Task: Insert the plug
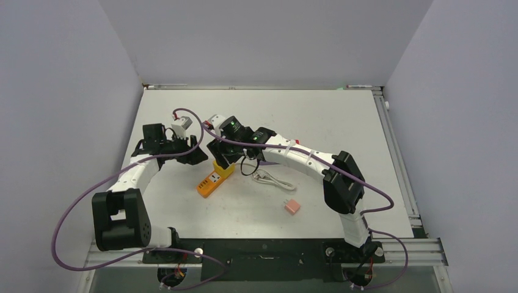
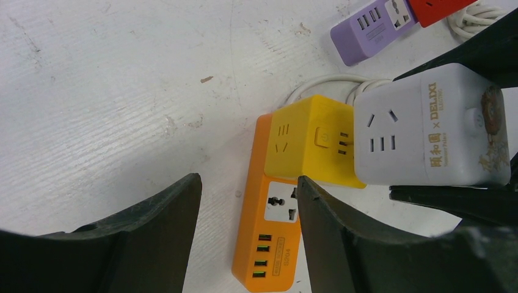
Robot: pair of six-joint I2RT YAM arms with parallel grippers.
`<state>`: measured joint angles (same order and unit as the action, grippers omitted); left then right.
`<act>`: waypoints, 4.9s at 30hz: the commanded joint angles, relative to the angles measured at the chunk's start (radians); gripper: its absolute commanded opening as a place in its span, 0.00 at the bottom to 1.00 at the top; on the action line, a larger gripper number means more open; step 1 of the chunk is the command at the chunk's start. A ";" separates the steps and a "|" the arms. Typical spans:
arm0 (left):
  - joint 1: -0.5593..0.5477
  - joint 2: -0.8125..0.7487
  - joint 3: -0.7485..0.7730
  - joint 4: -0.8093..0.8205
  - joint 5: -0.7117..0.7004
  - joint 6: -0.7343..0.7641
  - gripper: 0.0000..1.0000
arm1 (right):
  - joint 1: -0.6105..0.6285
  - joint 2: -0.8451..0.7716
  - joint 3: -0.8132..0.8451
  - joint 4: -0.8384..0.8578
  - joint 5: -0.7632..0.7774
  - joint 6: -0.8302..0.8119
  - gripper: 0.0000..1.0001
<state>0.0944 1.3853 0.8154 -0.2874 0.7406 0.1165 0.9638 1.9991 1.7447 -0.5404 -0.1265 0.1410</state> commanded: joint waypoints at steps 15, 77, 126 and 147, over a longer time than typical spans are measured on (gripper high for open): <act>0.004 -0.040 0.021 0.007 0.023 -0.015 0.55 | 0.013 0.003 0.024 0.048 0.019 -0.004 0.05; 0.030 -0.044 0.036 0.004 0.042 -0.040 0.55 | 0.081 0.140 -0.080 -0.062 0.107 -0.001 0.05; 0.023 -0.106 0.083 0.036 0.133 -0.170 0.55 | 0.075 0.089 -0.569 0.306 0.134 0.061 0.05; -0.152 -0.061 0.068 -0.027 -0.038 0.002 0.37 | 0.076 0.055 -0.502 0.278 0.134 0.058 0.05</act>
<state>-0.0437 1.3193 0.8860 -0.2928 0.7578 0.0345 1.0294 1.9457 1.3281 0.1078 0.0456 0.1741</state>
